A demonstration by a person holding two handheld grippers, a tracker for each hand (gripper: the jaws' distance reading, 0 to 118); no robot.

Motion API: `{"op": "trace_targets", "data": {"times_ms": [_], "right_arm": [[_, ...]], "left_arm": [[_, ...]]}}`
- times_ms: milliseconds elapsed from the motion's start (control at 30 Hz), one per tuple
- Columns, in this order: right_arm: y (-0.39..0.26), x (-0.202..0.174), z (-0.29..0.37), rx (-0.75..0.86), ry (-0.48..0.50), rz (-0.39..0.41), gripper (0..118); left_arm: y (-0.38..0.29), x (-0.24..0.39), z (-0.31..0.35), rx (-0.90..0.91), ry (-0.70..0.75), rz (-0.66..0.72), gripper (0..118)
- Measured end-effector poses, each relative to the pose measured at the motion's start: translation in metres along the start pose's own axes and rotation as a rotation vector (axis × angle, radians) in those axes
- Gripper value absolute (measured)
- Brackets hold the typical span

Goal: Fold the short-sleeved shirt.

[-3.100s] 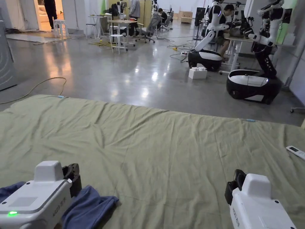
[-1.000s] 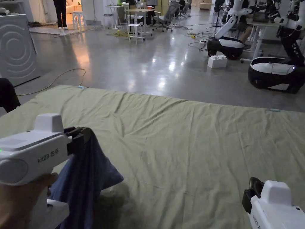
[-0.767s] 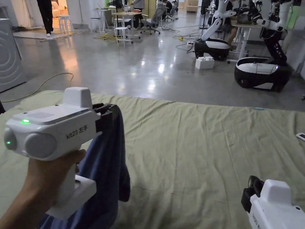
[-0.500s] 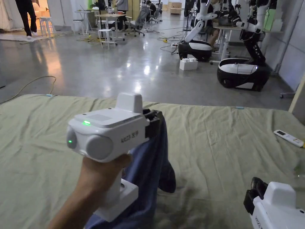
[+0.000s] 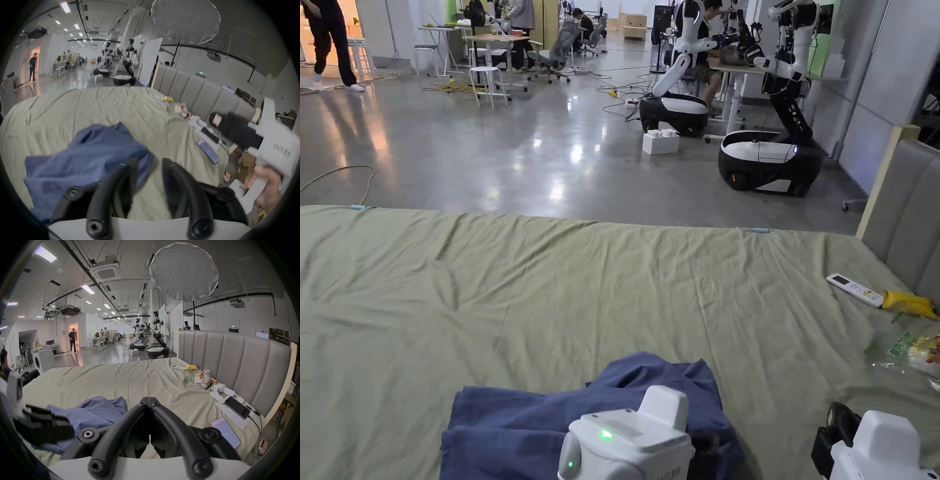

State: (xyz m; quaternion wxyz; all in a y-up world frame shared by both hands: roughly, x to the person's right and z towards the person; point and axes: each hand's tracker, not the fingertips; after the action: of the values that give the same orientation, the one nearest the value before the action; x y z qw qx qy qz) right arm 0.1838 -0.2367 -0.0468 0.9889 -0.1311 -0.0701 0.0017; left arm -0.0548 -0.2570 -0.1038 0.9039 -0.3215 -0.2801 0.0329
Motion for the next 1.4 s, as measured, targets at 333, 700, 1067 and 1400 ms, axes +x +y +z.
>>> {"op": "trace_targets", "data": {"times_ms": [333, 700, 1067, 1400], "right_arm": [[0.001, -0.022, 0.002, -0.002, 0.046, 0.028, 1], [0.023, -0.070, 0.007, 0.105, 0.115, 0.076, 1], [0.026, -0.099, 0.000, 0.113, 0.187, 0.105, 1], [0.004, -0.112, -0.032, 0.037, 0.200, 0.129, 1]], "left_arm": [[-0.017, -0.034, 0.048, 0.191, 0.201, 0.014, 56], [-0.010, -0.078, 0.142, 0.478, 0.513, 0.014, 2], [-0.036, -0.163, 0.168, 0.333, 0.591, 0.259, 0], [-0.021, -0.271, 0.103, 0.044, 0.550, 0.379, 13]]}}
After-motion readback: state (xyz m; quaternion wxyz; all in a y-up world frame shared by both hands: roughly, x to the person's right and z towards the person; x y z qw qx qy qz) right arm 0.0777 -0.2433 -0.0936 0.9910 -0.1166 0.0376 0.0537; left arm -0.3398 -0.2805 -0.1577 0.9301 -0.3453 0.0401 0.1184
